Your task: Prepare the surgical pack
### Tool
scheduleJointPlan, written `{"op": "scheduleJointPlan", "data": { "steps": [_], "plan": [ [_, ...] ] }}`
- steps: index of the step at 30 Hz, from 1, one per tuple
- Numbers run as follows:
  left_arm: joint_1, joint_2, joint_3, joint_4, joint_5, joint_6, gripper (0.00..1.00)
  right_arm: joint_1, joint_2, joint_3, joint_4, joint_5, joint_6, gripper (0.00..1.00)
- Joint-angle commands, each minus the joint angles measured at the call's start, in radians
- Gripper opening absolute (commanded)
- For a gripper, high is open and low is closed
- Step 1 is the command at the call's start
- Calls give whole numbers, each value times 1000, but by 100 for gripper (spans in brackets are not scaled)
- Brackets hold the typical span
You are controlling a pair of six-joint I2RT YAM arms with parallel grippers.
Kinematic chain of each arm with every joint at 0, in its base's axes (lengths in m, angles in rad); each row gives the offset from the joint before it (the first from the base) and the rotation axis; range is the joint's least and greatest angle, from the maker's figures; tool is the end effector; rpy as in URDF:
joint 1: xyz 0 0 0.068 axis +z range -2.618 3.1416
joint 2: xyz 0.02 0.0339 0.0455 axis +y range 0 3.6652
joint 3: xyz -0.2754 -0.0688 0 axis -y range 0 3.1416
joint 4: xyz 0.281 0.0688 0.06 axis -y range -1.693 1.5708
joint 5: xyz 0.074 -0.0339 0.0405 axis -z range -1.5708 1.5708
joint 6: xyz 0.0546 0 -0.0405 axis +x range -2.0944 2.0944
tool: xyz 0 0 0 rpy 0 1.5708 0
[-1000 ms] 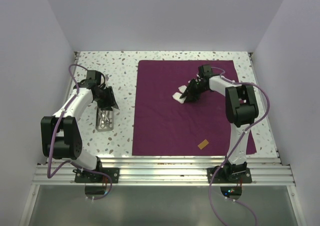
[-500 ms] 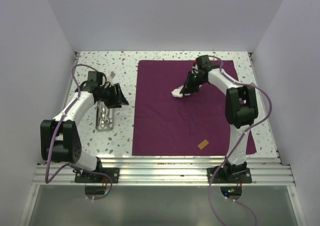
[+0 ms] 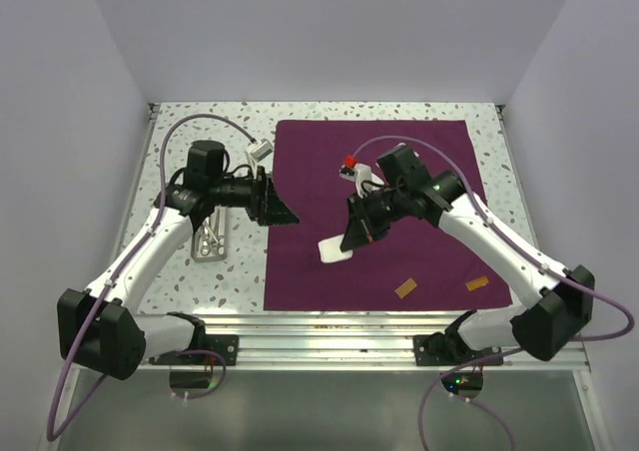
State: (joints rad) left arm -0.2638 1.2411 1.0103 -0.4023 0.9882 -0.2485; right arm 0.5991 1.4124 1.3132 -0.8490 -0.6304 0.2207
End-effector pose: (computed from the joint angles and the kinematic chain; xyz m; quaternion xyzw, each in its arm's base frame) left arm 0.2797 -0.1228 0.3066 0.2203 0.7837 -0.5100 0.2776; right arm 0.2552 0.2132 0.3214 -0.2635 0.8710 0.3867 0.1495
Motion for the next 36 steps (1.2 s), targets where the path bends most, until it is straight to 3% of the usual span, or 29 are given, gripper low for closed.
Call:
{"op": "scheduleJointPlan", "data": {
  "steps": [1, 5, 10, 21, 26, 30, 33, 36],
  "plan": [
    [-61, -32, -18, 63, 219, 54, 64, 27, -101, -113, -45, -118, -35, 0],
    [-196, -46, -36, 137, 244, -6, 65, 54, -141, -117, -67, -160, -55, 0],
    [-291, -68, -142, 491, 238, -251, 69, 62, -115, -49, -113, -192, -81, 0],
    [-380, 11, -122, 505, 205, -238, 71, 93, -84, 3, -131, -253, -78, 0],
    [-394, 55, -95, 375, 227, -146, 71, 94, -70, 46, -140, -256, -78, 0],
    [-394, 63, -107, 385, 280, -149, 70, 99, -56, 64, -150, -258, -81, 0],
    [-394, 66, -108, 384, 305, -149, 63, 99, -46, 75, -159, -249, -89, 0],
    [-393, 66, -108, 381, 316, -153, 35, 100, -38, 80, -166, -207, -93, 0]
  ]
}}
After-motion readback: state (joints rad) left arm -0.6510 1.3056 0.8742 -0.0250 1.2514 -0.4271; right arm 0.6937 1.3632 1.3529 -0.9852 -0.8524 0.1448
